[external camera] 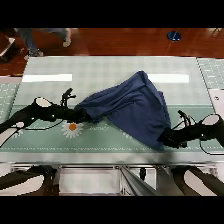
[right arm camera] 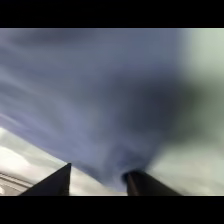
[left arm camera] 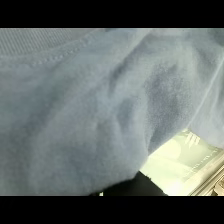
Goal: Fold the shirts.
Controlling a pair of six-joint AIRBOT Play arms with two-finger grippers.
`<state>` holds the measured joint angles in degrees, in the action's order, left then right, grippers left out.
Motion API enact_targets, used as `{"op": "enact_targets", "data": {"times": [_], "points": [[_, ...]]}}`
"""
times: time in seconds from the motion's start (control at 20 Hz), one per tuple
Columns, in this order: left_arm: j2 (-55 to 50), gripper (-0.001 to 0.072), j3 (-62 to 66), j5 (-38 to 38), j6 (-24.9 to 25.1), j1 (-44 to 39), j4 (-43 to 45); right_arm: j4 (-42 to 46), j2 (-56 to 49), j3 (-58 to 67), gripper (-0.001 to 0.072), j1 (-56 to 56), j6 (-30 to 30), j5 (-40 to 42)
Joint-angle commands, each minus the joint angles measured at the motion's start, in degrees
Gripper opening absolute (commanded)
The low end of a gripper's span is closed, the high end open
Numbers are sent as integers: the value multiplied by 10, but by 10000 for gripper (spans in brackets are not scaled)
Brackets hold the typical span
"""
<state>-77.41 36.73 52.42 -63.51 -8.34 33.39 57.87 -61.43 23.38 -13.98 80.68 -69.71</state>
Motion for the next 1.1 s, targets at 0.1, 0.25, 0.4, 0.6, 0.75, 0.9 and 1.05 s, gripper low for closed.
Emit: {"op": "enact_targets", "data": {"times": [0.1, 0.25, 0.4, 0.6, 0.75, 0.9, 1.05], "points": [[0, 26, 7, 4, 0, 2, 0, -100, -56, 59, 19, 82, -51, 84], [20, 26, 74, 45, -2, 26, 0, -79, -40, 205, 18, 98, -53, 11], [84, 26, 202, 67, -2, 62, -35, -24, -14, 425, 18, 97, -32, -31], [167, 26, 408, 37, -27, 129, -38, 76, 11, 740, 18, 97, 22, -20], [217, 26, 529, 54, -52, 187, -17, 116, 43, 886, 18, 97, 28, -44], [276, 26, 602, 100, -79, 221, 65, 148, 113, 907, 18, 97, 27, -50], [343, 26, 616, 154, -100, 227, 172, 172, 175, 907, 18, 97, 28, -70]]}}
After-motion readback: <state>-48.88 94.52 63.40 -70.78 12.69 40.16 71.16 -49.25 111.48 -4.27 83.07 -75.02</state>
